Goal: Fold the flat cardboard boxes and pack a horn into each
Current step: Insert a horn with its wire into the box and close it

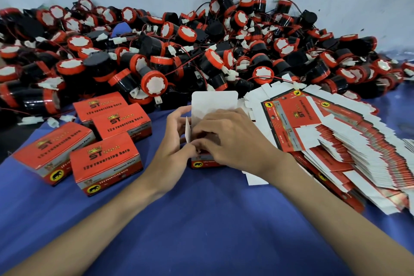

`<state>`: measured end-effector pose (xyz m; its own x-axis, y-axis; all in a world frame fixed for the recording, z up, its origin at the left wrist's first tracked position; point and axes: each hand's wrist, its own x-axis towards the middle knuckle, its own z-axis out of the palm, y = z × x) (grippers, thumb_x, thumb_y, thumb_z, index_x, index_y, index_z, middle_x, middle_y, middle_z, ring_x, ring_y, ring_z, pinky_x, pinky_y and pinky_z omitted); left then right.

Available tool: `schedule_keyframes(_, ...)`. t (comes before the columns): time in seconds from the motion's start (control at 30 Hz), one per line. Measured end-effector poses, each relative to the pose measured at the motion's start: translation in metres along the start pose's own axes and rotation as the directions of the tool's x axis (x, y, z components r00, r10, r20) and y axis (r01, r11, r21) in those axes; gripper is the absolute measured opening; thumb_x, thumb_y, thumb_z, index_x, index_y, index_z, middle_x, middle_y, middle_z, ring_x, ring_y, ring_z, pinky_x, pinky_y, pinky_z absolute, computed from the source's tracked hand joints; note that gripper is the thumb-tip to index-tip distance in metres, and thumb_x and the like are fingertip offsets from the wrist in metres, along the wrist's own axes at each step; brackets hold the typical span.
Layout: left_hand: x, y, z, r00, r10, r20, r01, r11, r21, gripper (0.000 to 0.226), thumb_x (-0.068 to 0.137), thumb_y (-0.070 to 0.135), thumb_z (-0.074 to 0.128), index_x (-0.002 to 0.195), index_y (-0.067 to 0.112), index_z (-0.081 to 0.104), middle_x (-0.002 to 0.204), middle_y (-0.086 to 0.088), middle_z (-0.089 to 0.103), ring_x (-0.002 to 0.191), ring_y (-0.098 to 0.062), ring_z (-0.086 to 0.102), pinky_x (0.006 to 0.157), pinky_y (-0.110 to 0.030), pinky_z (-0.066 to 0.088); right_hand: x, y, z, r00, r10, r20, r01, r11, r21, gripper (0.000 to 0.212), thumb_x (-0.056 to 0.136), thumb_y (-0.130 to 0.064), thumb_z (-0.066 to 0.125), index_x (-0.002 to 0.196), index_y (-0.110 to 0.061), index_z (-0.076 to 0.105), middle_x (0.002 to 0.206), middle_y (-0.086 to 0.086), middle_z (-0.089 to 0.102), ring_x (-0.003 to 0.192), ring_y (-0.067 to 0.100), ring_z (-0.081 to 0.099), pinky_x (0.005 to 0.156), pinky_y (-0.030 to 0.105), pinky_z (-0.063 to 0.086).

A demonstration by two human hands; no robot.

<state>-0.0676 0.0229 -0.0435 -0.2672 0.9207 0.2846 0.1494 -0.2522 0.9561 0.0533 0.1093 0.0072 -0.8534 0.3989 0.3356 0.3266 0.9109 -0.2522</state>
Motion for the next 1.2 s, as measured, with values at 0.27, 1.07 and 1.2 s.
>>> schedule_keyframes(0.27, 0.001, 0.001, 0.002, 1.000, -0.019, -0.023, 0.019, 1.000, -0.011, 0.066, 0.069, 0.009, 0.047, 0.125, 0.042, 0.034, 0.113, 0.012, 0.051, 0.095, 0.001, 0.056, 0.075, -0.021, 0.050, 0.000, 0.001, -0.006, 0.980, -0.095, 0.176, 0.119, 0.984, -0.131, 0.027, 0.093, -0.028, 0.048, 0.094, -0.029, 0.075, 0.103, -0.016, 0.068, 0.102, 0.014, 0.055, 0.089, 0.041, 0.033)
schedule_keyframes(1.07, 0.007, -0.003, 0.003, 0.993, -0.033, -0.115, 0.047, 0.991, 0.124, 0.050, 0.092, 0.005, 0.059, 0.125, 0.037, 0.041, 0.119, 0.017, 0.057, 0.106, 0.010, 0.055, 0.081, -0.011, 0.047, -0.055, 0.030, 0.015, 0.892, 0.203, -0.404, 0.001, 0.892, 0.451, 0.017, 0.085, 0.000, 0.052, 0.084, -0.002, 0.068, 0.085, 0.000, 0.067, 0.084, 0.007, 0.062, 0.075, 0.015, 0.046)
schedule_keyframes(1.2, 0.008, -0.002, 0.002, 0.989, 0.000, -0.151, 0.022, 0.990, 0.140, 0.023, 0.092, 0.002, 0.058, 0.108, 0.018, 0.054, 0.099, 0.019, 0.063, 0.093, 0.004, 0.061, 0.075, -0.013, 0.050, -0.058, 0.037, 0.021, 0.940, 0.119, -0.319, 0.005, 0.932, 0.361, 0.012, 0.087, -0.005, 0.053, 0.087, -0.003, 0.065, 0.086, -0.003, 0.064, 0.082, 0.006, 0.057, 0.075, 0.015, 0.043)
